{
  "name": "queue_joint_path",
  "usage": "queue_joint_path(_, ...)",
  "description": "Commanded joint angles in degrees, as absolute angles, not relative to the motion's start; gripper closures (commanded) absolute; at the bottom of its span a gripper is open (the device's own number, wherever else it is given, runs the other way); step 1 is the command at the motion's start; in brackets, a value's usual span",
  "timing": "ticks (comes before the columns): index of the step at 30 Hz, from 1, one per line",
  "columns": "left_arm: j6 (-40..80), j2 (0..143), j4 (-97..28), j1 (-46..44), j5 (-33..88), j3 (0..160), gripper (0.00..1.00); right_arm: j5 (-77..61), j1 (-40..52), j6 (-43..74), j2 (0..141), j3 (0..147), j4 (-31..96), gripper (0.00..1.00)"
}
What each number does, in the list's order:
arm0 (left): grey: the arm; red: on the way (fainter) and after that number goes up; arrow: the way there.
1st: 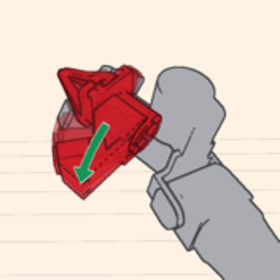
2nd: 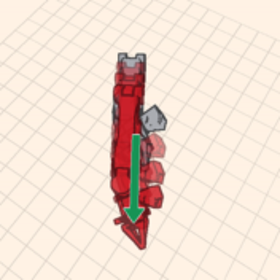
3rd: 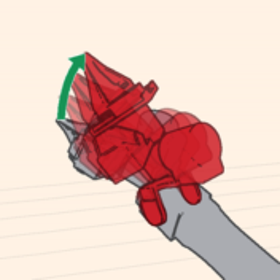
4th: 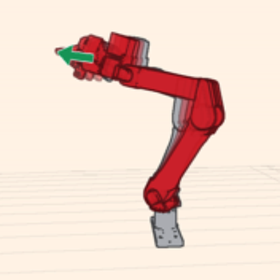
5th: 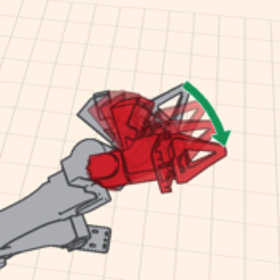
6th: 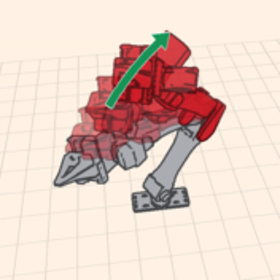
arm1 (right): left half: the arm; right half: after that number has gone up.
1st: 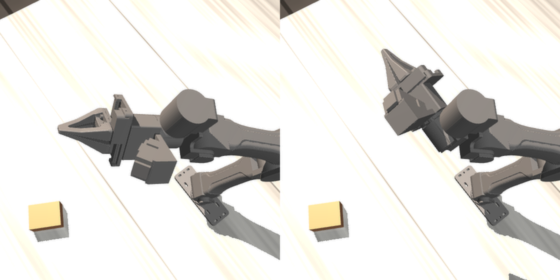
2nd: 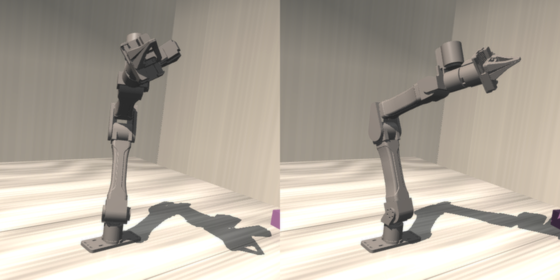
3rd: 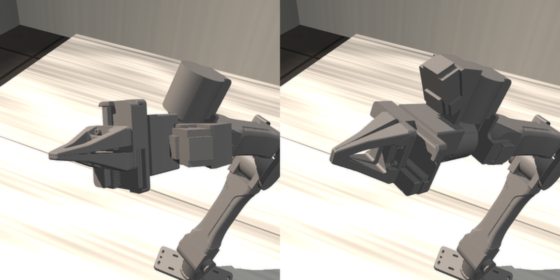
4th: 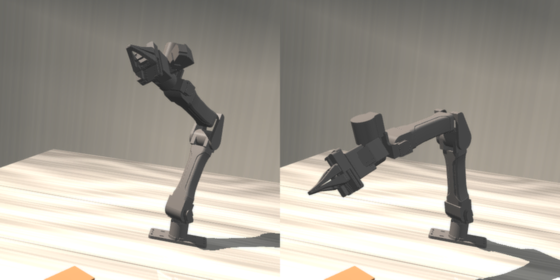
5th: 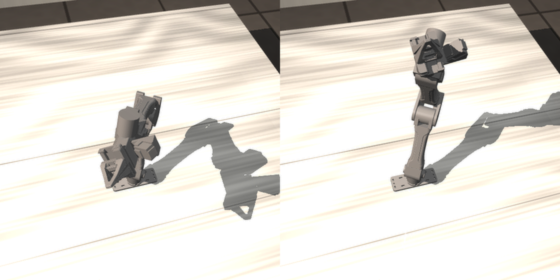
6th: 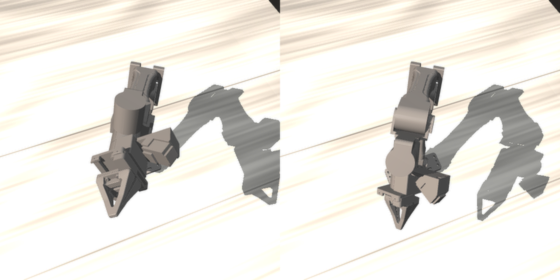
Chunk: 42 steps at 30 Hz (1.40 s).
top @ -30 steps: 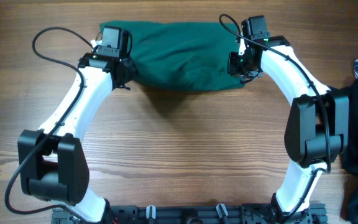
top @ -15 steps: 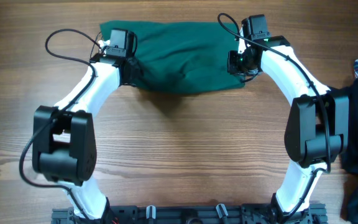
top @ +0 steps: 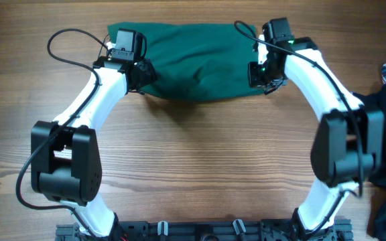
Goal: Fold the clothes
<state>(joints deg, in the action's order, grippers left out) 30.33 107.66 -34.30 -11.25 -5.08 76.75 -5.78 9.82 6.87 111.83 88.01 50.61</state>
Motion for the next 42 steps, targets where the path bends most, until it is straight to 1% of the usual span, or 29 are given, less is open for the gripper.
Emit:
queue_joint_path(1,30.11,105.95,-34.28,-11.14,-3.16,77.54,0.23,-6.39,9.96,6.26,103.2,90.06,52.66,0.89)
queue_joint_path(3,30.09,105.95,-34.33,-11.14,-3.01,77.54,0.2,-6.39,9.96,9.3,103.88,88.51,54.96,0.89)
queue_joint_path(4,30.09,105.95,-34.3,-11.14,-3.01,77.54,0.17,-6.35,9.96,11.7,104.84,86.78,54.72,0.86)
queue_joint_path(5,30.06,105.95,-34.15,-11.14,-3.03,77.54,0.13,-4.23,9.96,14.15,105.82,85.23,53.52,0.78)
queue_joint_path(6,30.04,105.97,-33.76,-11.14,-3.03,77.54,0.02,-1.13,9.96,15.44,106.59,83.79,51.99,0.65)
queue_joint_path(8,28.6,105.97,-32.75,-11.14,-3.05,77.54,0.01,2.55,9.89,14.94,107.2,80.55,46.92,0.44)
queue_joint_path(9,26.92,105.97,-32.14,-11.14,-3.11,77.54,0.0,2.83,9.89,14.28,107.57,79.42,44.66,0.41)
queue_joint_path(11,25.23,105.97,-31.42,-11.14,-4.75,77.54,0.0,2.81,9.89,11.81,108.55,79.0,41.6,0.39)
queue_joint_path(13,24.38,105.97,-30.5,-11.11,-9.17,77.54,0.01,2.83,9.89,8.95,109.32,79.0,37.87,0.38)
queue_joint_path(15,21.37,106.24,-27.99,-11.11,-10.59,77.54,0.01,2.83,9.89,8.95,109.8,79.0,36.64,0.38)
queue_joint_path(17,18.94,107.7,-24.73,-11.11,-10.61,77.54,0.05,2.83,9.89,8.95,110.08,79.0,36.67,0.38)
queue_joint_path(19,18.17,109.32,-21.74,-10.9,-10.57,77.54,0.13,2.85,9.89,8.95,110.26,79.0,36.71,0.38)
queue_joint_path(21,18.15,109.97,-21.19,-10.55,-10.61,77.54,0.18,2.85,9.89,8.95,110.26,79.0,37.01,0.38)
queue_joint_path(23,17.82,110.34,-21.19,-10.24,-10.61,77.54,0.18,2.85,9.89,8.91,110.26,79.0,37.08,0.38)
queue_joint_path(26,15.11,111.48,-21.19,-8.82,-10.59,77.54,0.12,2.85,9.89,8.93,110.26,79.0,37.08,0.38)
queue_joint_path(31,15.14,112.14,-21.19,-7.7,-8.73,77.54,0.12,2.85,9.89,8.75,110.26,79.0,37.08,0.37)
queue_joint_path(33,15.14,113.03,-21.21,-7.7,-8.4,77.54,0.14,2.85,9.89,8.75,110.26,79.0,37.1,0.37)
queue_joint_path(34,15.11,113.23,-21.21,-7.68,-8.43,77.54,0.22,2.87,9.89,8.73,110.26,79.0,37.15,0.38)
queue_joint_path(35,15.11,113.25,-21.21,-7.7,-8.43,77.54,0.27,2.87,9.89,8.73,110.26,79.0,37.15,0.37)
queue_joint_path(36,15.11,113.25,-21.19,-7.7,-8.43,77.54,0.29,2.85,9.89,8.75,110.26,79.0,37.12,0.38)
queue_joint_path(39,15.14,113.25,-21.65,-7.7,-8.4,77.54,0.46,2.87,9.89,8.78,110.26,79.0,37.12,0.37)
queue_joint_path(40,15.14,113.25,-21.87,-7.7,-8.43,77.54,0.48,2.85,9.89,8.75,110.26,79.0,37.12,0.37)
queue_joint_path(41,15.14,113.23,-22.13,-7.7,-8.43,77.54,0.53,2.87,9.89,8.78,110.26,79.0,37.1,0.37)
queue_joint_path(42,15.18,112.57,-23.33,-7.7,-8.43,77.54,0.78,2.87,9.89,8.75,110.26,79.0,37.1,0.37)
